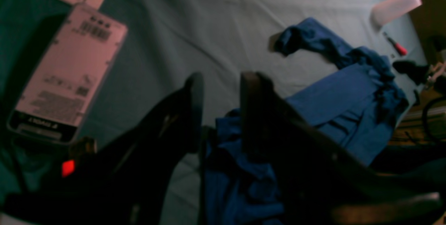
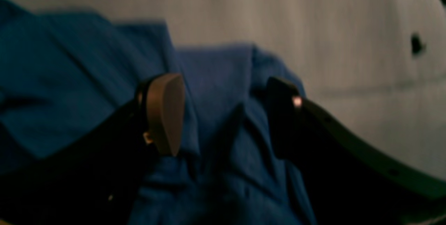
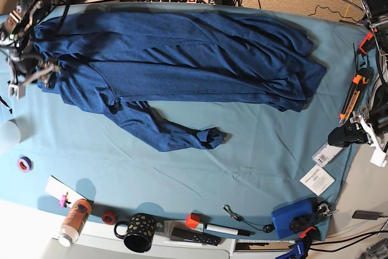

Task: Layout the t-shirt on the table in an organized manner, then fold the t-shirt properly
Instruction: 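Grasp the loose sleeve with the right gripper and fold it onto the shirt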

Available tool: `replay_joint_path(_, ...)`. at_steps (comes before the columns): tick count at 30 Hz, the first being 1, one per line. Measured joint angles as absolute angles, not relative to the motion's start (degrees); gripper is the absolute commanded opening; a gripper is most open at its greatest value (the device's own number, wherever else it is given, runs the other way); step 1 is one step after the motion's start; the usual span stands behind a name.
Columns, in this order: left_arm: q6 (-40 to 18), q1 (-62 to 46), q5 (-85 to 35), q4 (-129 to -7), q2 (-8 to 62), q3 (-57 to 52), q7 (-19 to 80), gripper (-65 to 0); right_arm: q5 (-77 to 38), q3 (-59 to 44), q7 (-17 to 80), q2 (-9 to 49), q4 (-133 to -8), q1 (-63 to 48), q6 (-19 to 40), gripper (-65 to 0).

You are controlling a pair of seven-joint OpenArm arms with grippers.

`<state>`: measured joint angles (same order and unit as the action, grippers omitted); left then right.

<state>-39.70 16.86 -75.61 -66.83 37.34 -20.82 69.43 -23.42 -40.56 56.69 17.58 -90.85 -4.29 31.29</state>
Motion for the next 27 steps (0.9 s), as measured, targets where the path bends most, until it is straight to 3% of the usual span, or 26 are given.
replay_joint_path(8,-39.72,16.86,-75.26,-66.83,37.58,-20.82,69.43,-45.8,-33.63,-40.36,56.82,17.52,-90.76,3.81,31.09,-28.4)
replay_joint_path(14,-39.72,17.3,-75.33,-66.85,39.44,-20.82,69.43,-42.0,-33.56,-30.83,60.66,17.63,-89.43,8.14,31.16,-28.4)
replay_joint_path(20,-39.72,17.65,-75.29,-66.85,40.16,-20.82,69.45,-41.7,-28.69,-16.34,56.18,17.56,-73.71,14.02,31.22,-28.4)
replay_joint_path(27,-39.72,17.65,-75.26,-66.78,40.16,-20.82,69.49,-41.7,-28.99,-8.16,51.81,17.91,-52.6,26.09,33.1,-28.4)
